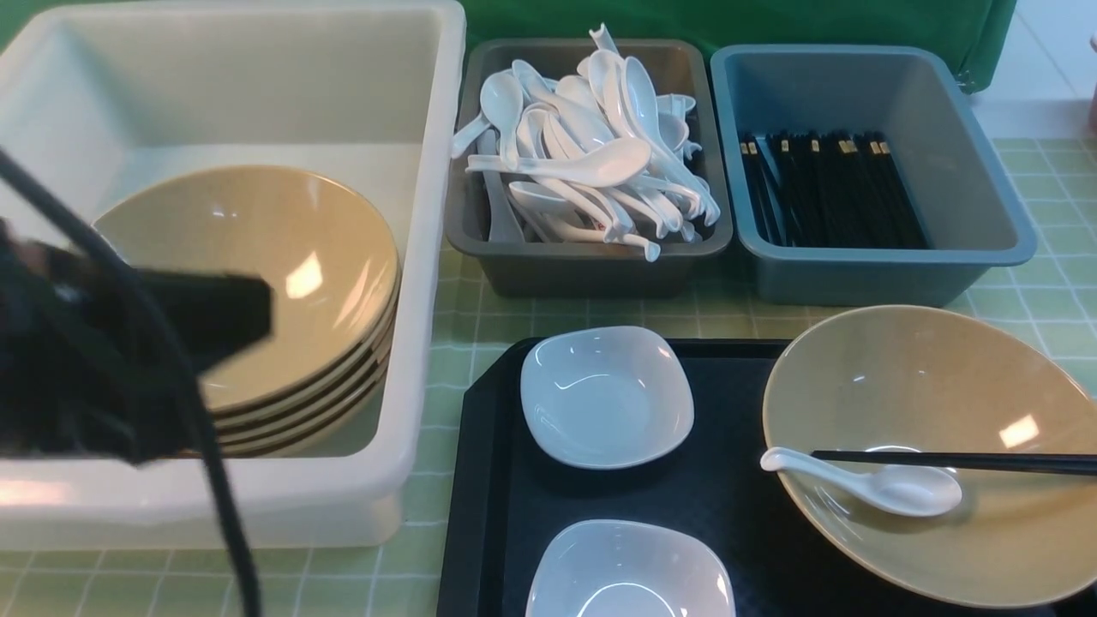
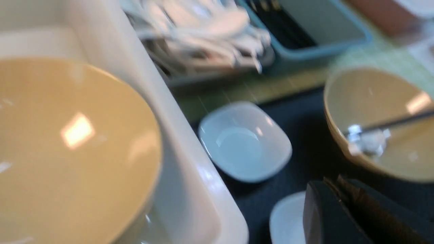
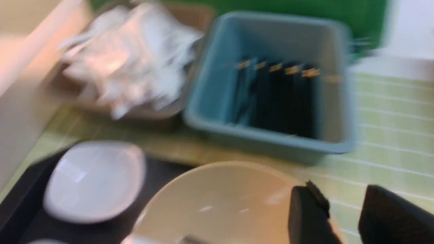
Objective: On green table put chopsticks spoon bowls plates into blue grey white boxes.
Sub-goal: 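Move the grippers toward the tableware on the black tray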
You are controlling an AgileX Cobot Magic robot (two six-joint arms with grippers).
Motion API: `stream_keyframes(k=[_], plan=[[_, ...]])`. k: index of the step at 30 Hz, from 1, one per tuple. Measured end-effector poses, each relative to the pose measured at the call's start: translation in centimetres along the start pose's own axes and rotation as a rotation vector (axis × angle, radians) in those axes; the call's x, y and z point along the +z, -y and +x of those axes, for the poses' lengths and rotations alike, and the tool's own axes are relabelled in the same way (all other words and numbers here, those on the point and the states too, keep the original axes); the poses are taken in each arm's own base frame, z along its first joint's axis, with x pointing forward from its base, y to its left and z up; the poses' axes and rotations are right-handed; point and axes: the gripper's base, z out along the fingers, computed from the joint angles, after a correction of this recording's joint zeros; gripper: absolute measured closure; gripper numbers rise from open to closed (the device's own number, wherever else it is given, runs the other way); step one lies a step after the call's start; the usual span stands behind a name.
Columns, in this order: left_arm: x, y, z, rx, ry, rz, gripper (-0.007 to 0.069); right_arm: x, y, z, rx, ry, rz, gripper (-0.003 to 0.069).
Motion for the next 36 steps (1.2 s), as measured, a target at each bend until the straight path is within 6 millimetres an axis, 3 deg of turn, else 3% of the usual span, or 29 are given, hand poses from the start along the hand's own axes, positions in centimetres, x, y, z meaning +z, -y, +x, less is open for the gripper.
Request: stream_keyframes(k=[4, 9, 14, 20, 30, 36], plan=[[1.4, 0.9, 0.5, 0.092, -0.106, 0.075, 0.0626, 2.3, -0.8, -1.2, -0.138, -0.181, -0.167, 0.0423], [2.1, 1.7, 0.0, 0.132, -0.150, 0.140, 0.0626, 6.0, -0.2, -1.8, -0.391, -0.437, -0.295, 0.0418], [2.5, 1.9, -0.5, 0.132, -0.157, 0.155, 0.0626, 10.3, 1.0, 0.0, -0.636, -0.735, -0.323, 0.0342], [2.6, 1.8, -0.5, 0.139, -0.155, 0.152, 0.0626, 14.6, 0.3, 2.2, -0.837, -0.961, -0.343, 0.0248], [2.6, 1.8, -0.5, 0.139, -0.162, 0.153, 0.0626, 20.3, 1.0, 5.7, -0.881, -1.151, -0.397, 0.0237], [2.6, 1.8, -0.4, 0.146, -0.171, 0.155, 0.0626, 21.6, 1.4, 6.4, -0.915, -1.182, -0.383, 0.0282]])
